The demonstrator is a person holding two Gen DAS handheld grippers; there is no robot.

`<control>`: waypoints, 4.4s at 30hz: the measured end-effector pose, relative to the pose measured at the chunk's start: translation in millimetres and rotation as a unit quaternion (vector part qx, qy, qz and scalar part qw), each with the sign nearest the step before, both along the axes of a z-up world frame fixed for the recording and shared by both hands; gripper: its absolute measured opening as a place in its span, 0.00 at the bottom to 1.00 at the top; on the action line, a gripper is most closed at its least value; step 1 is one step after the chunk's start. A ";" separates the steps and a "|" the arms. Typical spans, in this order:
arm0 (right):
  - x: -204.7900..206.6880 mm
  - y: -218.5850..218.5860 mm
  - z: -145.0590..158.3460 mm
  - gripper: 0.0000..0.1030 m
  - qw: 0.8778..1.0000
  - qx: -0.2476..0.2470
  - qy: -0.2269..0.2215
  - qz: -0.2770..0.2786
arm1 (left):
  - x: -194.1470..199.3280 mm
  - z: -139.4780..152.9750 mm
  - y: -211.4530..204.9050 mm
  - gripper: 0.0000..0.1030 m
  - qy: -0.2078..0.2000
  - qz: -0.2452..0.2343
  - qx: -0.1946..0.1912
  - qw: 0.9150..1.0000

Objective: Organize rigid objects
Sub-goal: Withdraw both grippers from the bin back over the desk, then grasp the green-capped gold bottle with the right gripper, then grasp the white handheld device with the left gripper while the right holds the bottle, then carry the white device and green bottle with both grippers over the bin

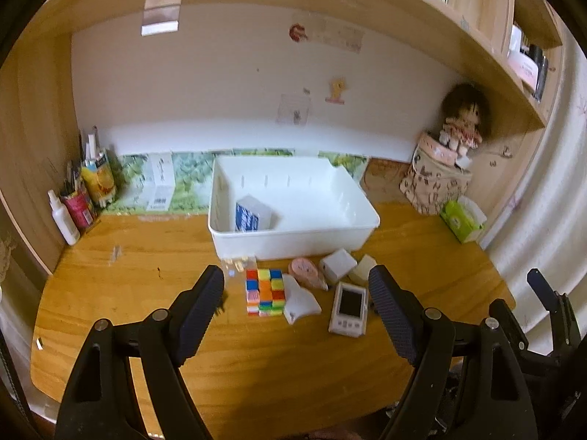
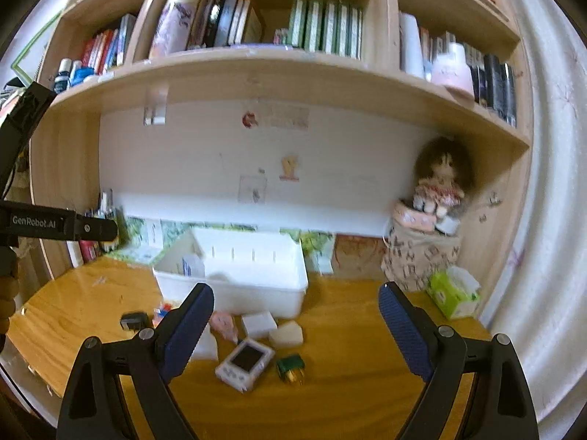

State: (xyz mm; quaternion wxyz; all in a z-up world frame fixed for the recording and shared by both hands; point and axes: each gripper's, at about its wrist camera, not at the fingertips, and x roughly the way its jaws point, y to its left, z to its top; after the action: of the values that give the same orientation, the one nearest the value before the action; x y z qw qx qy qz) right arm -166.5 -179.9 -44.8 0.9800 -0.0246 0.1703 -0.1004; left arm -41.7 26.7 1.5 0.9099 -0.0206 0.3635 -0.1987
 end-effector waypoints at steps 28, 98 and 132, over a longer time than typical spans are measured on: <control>93.6 -64.4 -95.8 0.89 0.962 0.015 0.222 0.159 | 66.9 -113.7 -127.7 0.81 0.241 -0.031 0.141 0.960; 196.6 -90.2 -171.2 0.43 0.850 0.071 0.373 0.365 | 135.5 -214.4 -197.5 0.65 0.436 0.070 0.160 0.883; 198.0 -14.3 -101.6 0.43 0.867 0.080 0.313 0.378 | 120.1 -143.0 -51.2 0.61 0.439 0.083 0.114 0.887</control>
State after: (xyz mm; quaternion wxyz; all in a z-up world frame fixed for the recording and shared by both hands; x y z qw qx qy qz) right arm 31.4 -194.2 -146.4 0.8367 -0.0392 0.4533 0.3049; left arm 78.4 -24.4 -141.5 0.6667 -0.0321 0.7429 -0.0507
